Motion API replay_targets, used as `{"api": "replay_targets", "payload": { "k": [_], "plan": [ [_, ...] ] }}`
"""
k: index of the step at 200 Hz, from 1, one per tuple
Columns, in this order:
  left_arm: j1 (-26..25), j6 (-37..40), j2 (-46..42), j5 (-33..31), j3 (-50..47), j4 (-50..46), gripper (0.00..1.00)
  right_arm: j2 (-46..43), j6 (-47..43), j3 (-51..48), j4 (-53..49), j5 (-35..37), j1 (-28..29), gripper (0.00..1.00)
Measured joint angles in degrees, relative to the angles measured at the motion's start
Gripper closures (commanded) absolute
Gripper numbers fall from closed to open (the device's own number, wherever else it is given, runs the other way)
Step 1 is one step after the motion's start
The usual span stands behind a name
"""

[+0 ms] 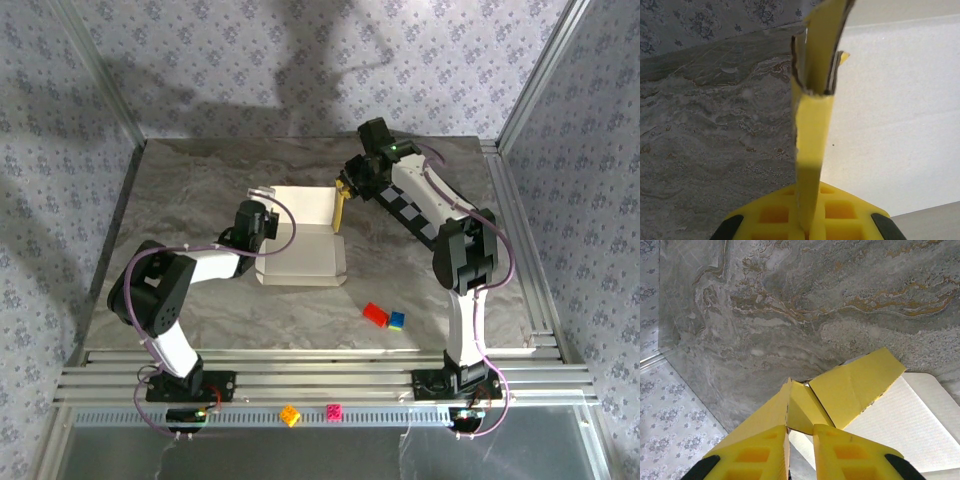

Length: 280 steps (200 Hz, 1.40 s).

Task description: Fold the paper box

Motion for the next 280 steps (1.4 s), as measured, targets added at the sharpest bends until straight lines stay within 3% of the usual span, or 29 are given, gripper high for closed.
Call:
{"api": "replay_targets", "payload": {
  "k": [280],
  "plan": [
    [0.1,-1.0,0.0,0.0,0.0,0.1,1.0,-2.7,-4.3,-6.4,2.8,0.0,-0.2,0.82]
  ]
}}
